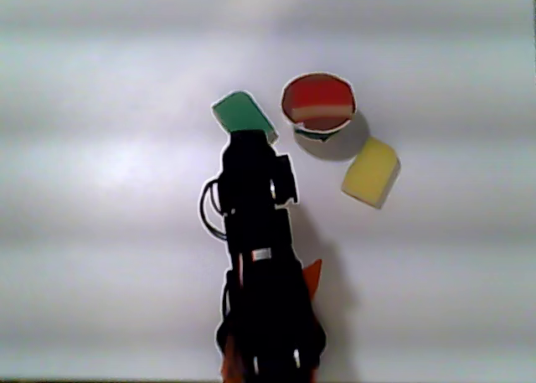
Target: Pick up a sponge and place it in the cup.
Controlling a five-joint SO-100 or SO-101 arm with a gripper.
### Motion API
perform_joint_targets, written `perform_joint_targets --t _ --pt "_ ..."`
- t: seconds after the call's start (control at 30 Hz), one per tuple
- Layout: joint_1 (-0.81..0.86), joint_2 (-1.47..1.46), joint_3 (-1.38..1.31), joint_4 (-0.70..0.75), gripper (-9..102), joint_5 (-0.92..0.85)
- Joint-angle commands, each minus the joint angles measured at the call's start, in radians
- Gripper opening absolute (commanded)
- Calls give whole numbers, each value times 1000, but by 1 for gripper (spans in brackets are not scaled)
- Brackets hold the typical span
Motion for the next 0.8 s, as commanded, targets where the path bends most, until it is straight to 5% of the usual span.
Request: perform_joint_targets --t 0.0,0.5,0.77 --pt "-5 152 146 -89 0 -8" --pt "130 715 635 -267 0 -46" --pt "141 715 758 -385 0 -38"
